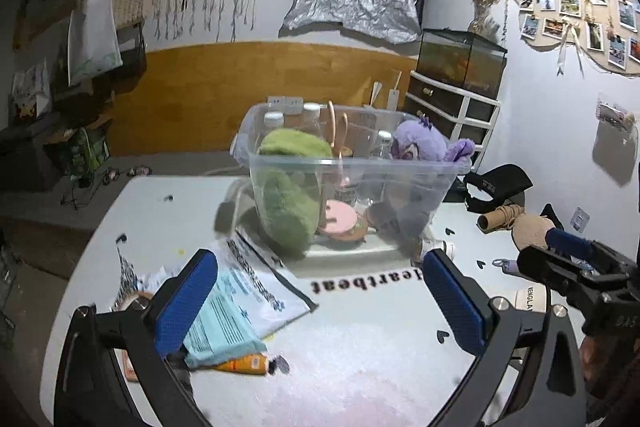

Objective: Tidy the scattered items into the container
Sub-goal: 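Withdraw the right tool up and away from the box, then move the left tool down onto the black cord-wrapped cylinder and close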

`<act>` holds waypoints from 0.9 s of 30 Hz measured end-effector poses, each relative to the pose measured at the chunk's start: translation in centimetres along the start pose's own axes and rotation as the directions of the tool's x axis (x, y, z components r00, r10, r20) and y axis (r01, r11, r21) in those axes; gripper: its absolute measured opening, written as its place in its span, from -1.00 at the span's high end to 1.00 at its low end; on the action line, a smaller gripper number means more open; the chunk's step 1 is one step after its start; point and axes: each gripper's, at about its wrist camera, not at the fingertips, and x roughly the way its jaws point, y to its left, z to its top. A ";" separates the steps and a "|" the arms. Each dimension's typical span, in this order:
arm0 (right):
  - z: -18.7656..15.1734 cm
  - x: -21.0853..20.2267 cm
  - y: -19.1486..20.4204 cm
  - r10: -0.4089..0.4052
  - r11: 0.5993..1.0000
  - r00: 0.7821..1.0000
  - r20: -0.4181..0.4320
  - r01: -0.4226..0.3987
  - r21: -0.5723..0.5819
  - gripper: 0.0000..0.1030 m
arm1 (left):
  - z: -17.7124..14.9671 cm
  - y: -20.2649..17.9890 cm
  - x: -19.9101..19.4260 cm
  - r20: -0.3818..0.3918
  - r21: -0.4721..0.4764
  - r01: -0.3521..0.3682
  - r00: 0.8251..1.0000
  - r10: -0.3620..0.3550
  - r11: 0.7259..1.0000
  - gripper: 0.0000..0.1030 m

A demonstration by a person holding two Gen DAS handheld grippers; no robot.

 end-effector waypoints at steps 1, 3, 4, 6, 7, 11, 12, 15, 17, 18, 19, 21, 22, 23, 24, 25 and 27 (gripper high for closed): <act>-0.1 -0.1 -0.2 -0.003 1.000 1.000 -0.003 0.003 -0.001 -1.00 | -0.2 -0.2 0.0 -0.006 -0.011 0.011 1.000 -0.011 1.000 -1.00; -0.3 -0.1 -0.6 0.000 1.000 1.000 -0.016 0.000 0.003 -1.00 | -0.6 -0.7 0.2 -0.020 -0.016 0.019 1.000 -0.019 1.000 -1.00; -0.4 -0.1 -0.9 0.008 1.000 0.999 -0.035 -0.007 0.013 -1.00 | -0.7 -1.0 0.2 -0.026 -0.014 0.019 0.999 -0.019 1.000 -1.00; -0.7 -0.1 -1.6 0.016 0.999 0.998 -0.059 -0.014 0.034 -1.00 | -1.2 -1.7 0.4 -0.038 -0.004 0.017 0.999 -0.017 1.000 -1.00; -0.9 -0.1 -1.9 0.019 0.999 0.998 -0.068 -0.016 0.045 -1.00 | -1.4 -2.0 0.5 -0.045 -0.005 0.022 0.999 -0.022 1.000 -1.00; -1.2 -0.6 -3.3 0.016 0.997 0.997 -0.077 -0.010 0.080 -1.00 | -2.2 -3.3 1.2 -0.088 -0.018 0.063 0.994 -0.065 0.998 -1.00; -1.3 -0.6 -3.7 0.025 0.996 0.996 -0.085 -0.017 0.091 -1.00 | -2.3 -3.6 1.3 -0.097 -0.018 0.073 0.993 -0.074 0.997 -1.00; -1.7 -0.7 -4.5 0.035 0.994 0.993 -0.109 -0.023 0.111 -1.00 | -2.6 -4.7 1.7 -0.118 -0.016 0.098 0.988 -0.099 0.995 -1.00; -1.9 -1.0 -5.0 0.026 0.993 0.994 -0.109 -0.013 0.119 -1.00 | -2.6 -5.2 1.9 -0.125 -0.022 0.111 0.986 -0.113 0.994 -1.00; -2.0 -1.2 -5.3 0.021 0.992 0.994 -0.108 -0.007 0.122 -1.00 | -2.6 -5.6 2.0 -0.129 -0.023 0.119 0.984 -0.121 0.993 -1.00; -2.0 -1.5 -5.5 0.013 0.992 0.995 -0.104 0.000 0.124 -1.00 | -2.7 -5.9 2.2 -0.136 -0.023 0.126 0.982 -0.128 0.992 -1.00; -2.1 -2.0 -6.1 -0.003 0.991 0.995 -0.101 0.016 0.130 -1.00 | -2.8 -6.6 2.6 -0.154 -0.024 0.149 0.976 -0.151 0.989 -1.00; -2.3 -2.2 -6.4 -0.012 0.990 0.995 -0.103 0.026 0.136 -1.00 | -2.8 -7.0 2.9 -0.164 -0.024 0.163 0.973 -0.165 0.986 -1.00; -2.4 -2.3 -6.8 -0.021 0.989 0.994 -0.108 0.037 0.142 -1.00 | -2.9 -7.5 3.1 -0.170 -0.020 0.173 0.970 -0.174 0.985 -1.00; -2.6 -2.4 -7.3 -0.031 0.988 0.993 -0.114 0.048 0.149 -1.00 | -2.9 -8.0 3.3 -0.175 -0.015 0.185 0.967 -0.184 0.983 -1.00; -2.7 -2.5 -7.7 -0.040 0.986 0.992 -0.119 0.058 0.155 -1.00 | -3.0 -8.5 3.5 -0.178 -0.009 0.197 0.964 -0.196 0.980 -0.99; -3.0 -2.9 -8.7 -0.064 0.980 0.990 -0.126 0.086 0.178 -0.95 | -3.0 -9.7 3.7 -0.184 0.010 0.222 0.959 -0.216 0.975 -0.99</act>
